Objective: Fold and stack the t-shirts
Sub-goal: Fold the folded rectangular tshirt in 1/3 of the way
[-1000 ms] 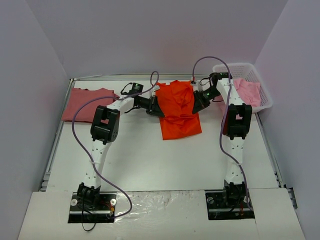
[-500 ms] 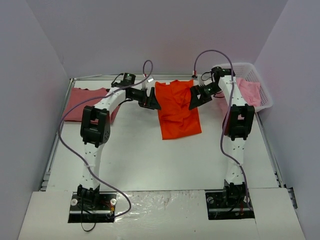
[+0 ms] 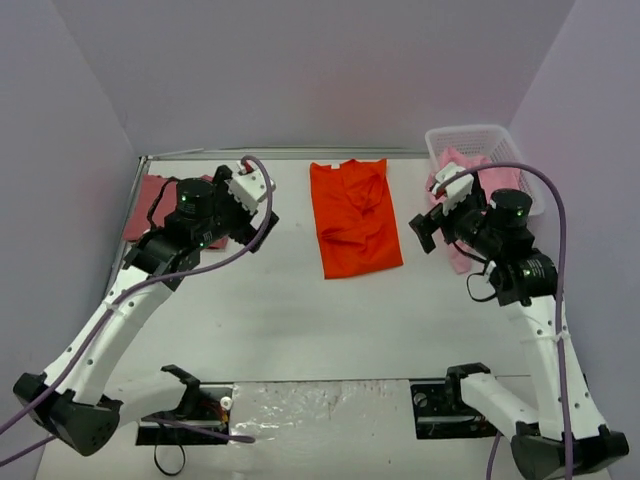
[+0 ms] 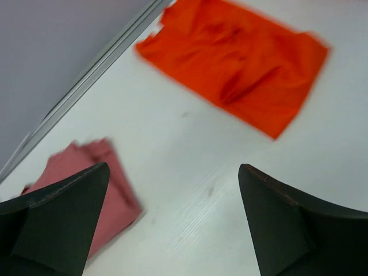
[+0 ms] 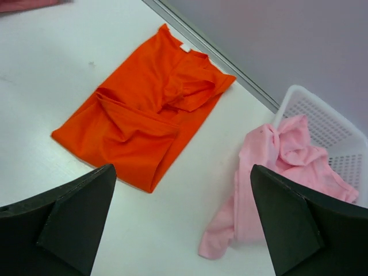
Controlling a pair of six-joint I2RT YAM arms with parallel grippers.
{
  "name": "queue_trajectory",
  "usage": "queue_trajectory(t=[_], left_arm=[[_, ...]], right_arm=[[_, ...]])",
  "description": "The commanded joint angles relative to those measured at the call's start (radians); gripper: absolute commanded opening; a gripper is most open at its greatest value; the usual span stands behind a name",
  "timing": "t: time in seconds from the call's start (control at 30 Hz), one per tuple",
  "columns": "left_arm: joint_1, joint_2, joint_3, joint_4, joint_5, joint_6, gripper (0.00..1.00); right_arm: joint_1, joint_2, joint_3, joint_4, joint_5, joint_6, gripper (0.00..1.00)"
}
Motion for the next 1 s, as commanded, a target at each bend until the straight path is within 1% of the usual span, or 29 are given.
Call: queue_trajectory(t=[0.0, 0.03, 0.07, 0.13, 0.17, 0.23, 0.27, 0.3, 0.33, 0.37, 0.4, 0.43, 0.47, 0.53, 0.63, 0.67, 0.7, 0.77, 0.87, 0.97], left_arm=[[0.066, 0.028, -0.204, 0.152, -0.466, 0.108, 0.94], [0.073, -0.012, -0.29, 0.185, -0.482, 0.124, 0.94], [0.083, -0.029, -0.327, 0.243, -0.483, 0.16, 0.94], [0.121, -0.069, -0.401, 0.272, -0.441, 0.182, 0.94], [0.13, -0.083, -0.421, 0.295, -0.412, 0.208, 0.94], [0.153, -0.11, -0.443, 0.295, -0.329, 0.211, 0.94], [0.162, -0.115, -0.443, 0.263, -0.287, 0.208, 0.94], [0.173, -0.12, -0.438, 0.234, -0.216, 0.217, 0.94], [0.198, -0.133, -0.432, 0.187, -0.109, 0.215, 0.94], [0.219, -0.143, -0.427, 0.17, -0.048, 0.208, 0.94], [0.239, -0.166, -0.429, 0.142, 0.061, 0.207, 0.94], [0.254, -0.176, -0.432, 0.137, 0.086, 0.199, 0.94], [0.28, -0.19, -0.45, 0.137, 0.105, 0.192, 0.94], [0.302, -0.236, -0.473, 0.137, 0.131, 0.184, 0.94], [0.334, -0.262, -0.512, 0.119, 0.232, 0.204, 0.94], [0.346, -0.268, -0.521, 0.117, 0.299, 0.204, 0.94], [0.372, -0.278, -0.539, 0.117, 0.329, 0.202, 0.94], [0.391, -0.302, -0.553, 0.123, 0.359, 0.198, 0.94], [0.431, -0.325, -0.565, 0.145, 0.35, 0.166, 0.94], [0.472, -0.334, -0.561, 0.159, 0.33, 0.123, 0.94]], right_arm=[[0.029, 0.103, -0.141, 0.198, 0.198, 0.007, 1.0], [0.032, 0.112, -0.144, 0.198, 0.235, 0.033, 1.0], [0.035, 0.126, -0.149, 0.202, 0.267, 0.056, 1.0], [0.038, 0.125, -0.191, 0.236, 0.367, 0.062, 1.0], [0.038, 0.109, -0.22, 0.308, 0.408, 0.058, 1.0], [0.04, 0.091, -0.325, 0.406, 0.537, 0.029, 1.0], [0.04, 0.077, -0.361, 0.496, 0.572, 0.027, 1.0], [0.035, 0.074, -0.392, 0.518, 0.591, 0.027, 1.0], [0.027, 0.083, -0.423, 0.525, 0.585, 0.036, 1.0], [0.026, 0.091, -0.432, 0.502, 0.568, 0.045, 1.0], [0.023, 0.1, -0.431, 0.477, 0.495, 0.061, 1.0], [0.02, 0.109, -0.431, 0.447, 0.438, 0.062, 1.0], [0.009, 0.128, -0.413, 0.38, 0.398, 0.055, 1.0], [-0.002, 0.14, -0.399, 0.341, 0.35, 0.039, 1.0], [-0.002, 0.189, -0.377, 0.263, 0.286, 0.026, 1.0], [-0.002, 0.203, -0.365, 0.246, 0.266, 0.024, 1.0], [0.007, 0.214, -0.345, 0.233, 0.241, 0.024, 1.0], [0.029, 0.227, -0.33, 0.194, 0.223, 0.02, 1.0], [0.111, 0.252, -0.294, 0.118, 0.172, -0.034, 1.0], [0.199, 0.299, -0.277, 0.086, 0.201, -0.072, 1.0]])
